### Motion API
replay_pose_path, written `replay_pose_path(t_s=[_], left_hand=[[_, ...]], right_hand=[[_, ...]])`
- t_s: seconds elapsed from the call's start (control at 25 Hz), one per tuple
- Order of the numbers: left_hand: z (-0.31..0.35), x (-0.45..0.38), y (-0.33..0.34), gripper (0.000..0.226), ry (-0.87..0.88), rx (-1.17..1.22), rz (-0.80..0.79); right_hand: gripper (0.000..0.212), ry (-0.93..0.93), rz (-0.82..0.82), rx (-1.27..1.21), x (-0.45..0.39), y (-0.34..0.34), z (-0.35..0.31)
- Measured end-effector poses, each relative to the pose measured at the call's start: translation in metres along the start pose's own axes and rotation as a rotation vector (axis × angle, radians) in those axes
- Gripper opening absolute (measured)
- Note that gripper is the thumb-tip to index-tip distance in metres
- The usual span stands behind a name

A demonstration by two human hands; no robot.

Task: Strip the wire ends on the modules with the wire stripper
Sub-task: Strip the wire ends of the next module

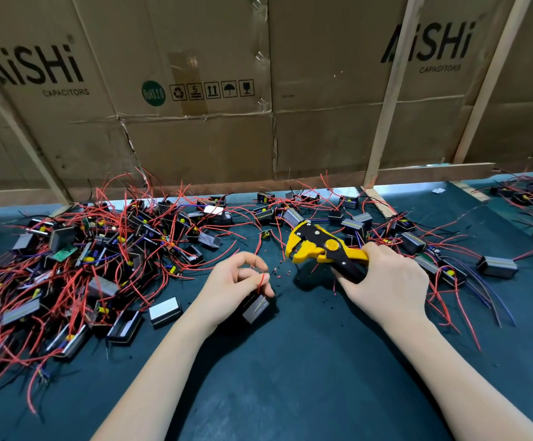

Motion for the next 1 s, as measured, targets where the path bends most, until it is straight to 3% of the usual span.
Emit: replay_pose_path(t_s=[0.2, 0.44, 0.64, 0.76, 1.0], left_hand=[[0.001, -0.003, -0.001, 0.021, -0.041, 0.100, -0.059], [0.003, 0.004, -0.008, 0.008, 0.106, -0.020, -0.142], [0.010, 0.009, 0.000, 0.019, 0.200, -0.212, -0.237], [0.010, 0.008, 0.009, 0.013, 0.240, -0.313, -0.201], [0.004, 0.004, -0.001, 0.005, 0.121, -0.236, -0.098]], right_hand=[[0.059, -0.013, 0.040, -0.012, 0.000, 0.001, 0.002], [0.059, 0.004, 0.118, -0.075, -0.002, -0.003, 0.008], [0.052, -0.025, 0.197, -0.149, -0.004, -0.008, 0.005], [0.052, -0.075, 0.170, -0.158, -0.003, -0.007, 0.003], [0.052, -0.120, 0.039, -0.049, -0.001, -0.002, 0.002]])
Point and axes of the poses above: each hand's wrist, its own x-axis away from the middle knuckle, its own y-axis out of the palm, z = x × y, the point moved 3 cm from there along -x, towards the middle knuckle, and after that the axes turned 2 degrees about -x, right-handed, at the moved point
